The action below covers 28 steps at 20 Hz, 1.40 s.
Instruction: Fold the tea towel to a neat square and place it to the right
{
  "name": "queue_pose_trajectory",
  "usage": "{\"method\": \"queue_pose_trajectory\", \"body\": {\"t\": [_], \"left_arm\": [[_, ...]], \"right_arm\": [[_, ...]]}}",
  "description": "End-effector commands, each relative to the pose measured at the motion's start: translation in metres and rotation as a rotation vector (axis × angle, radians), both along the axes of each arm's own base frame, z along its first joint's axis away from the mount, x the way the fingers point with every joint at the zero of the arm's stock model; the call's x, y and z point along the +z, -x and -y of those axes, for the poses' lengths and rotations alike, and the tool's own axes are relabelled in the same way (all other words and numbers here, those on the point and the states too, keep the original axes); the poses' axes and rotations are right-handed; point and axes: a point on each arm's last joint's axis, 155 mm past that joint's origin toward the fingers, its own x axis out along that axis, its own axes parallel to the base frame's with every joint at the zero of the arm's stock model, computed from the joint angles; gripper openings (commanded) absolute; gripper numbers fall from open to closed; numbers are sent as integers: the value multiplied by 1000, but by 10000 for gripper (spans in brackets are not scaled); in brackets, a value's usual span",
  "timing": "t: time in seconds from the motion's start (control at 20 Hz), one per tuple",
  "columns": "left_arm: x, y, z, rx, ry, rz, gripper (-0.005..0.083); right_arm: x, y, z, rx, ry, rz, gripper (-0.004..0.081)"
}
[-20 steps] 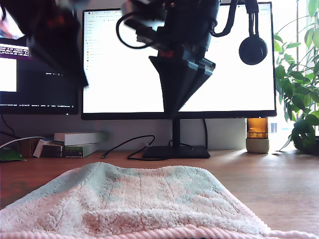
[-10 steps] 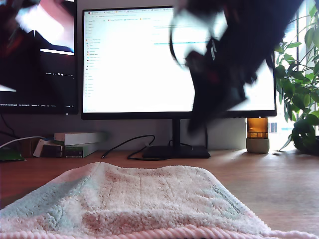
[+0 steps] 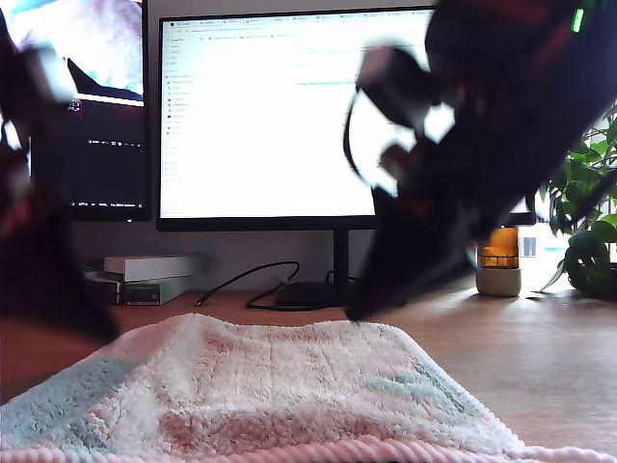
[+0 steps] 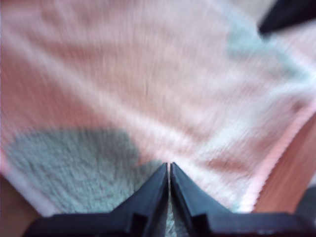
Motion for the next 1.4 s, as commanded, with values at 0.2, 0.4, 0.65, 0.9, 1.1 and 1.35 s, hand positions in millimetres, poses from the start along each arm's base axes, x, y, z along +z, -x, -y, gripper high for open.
{"method": "queue_pose_trajectory", "body": {"t": [0.2, 0.4, 0.65, 0.9, 1.1, 1.35], "left_arm": [[-26, 0, -11, 37, -78, -42, -23], [-30, 2, -16, 63, -97, -69, -23], [-36, 3, -25, 97, -140, -84, -23], [-40, -3, -37, 151, -190, -70, -23], [-39, -6, -39, 162, -199, -57, -23], [-25, -16, -30, 154, -170, -34, -23]], "right_arm": [[-20, -12, 1, -19, -11, -24, -13], [-45, -8, 4, -22, 27, -79, -12], [-59, -21, 20, -88, 119, -44, -12], [-64, -23, 30, -125, 170, -45, -13], [-69, -23, 40, -160, 221, -58, -12], [-63, -11, 24, -111, 147, -114, -12]]}}
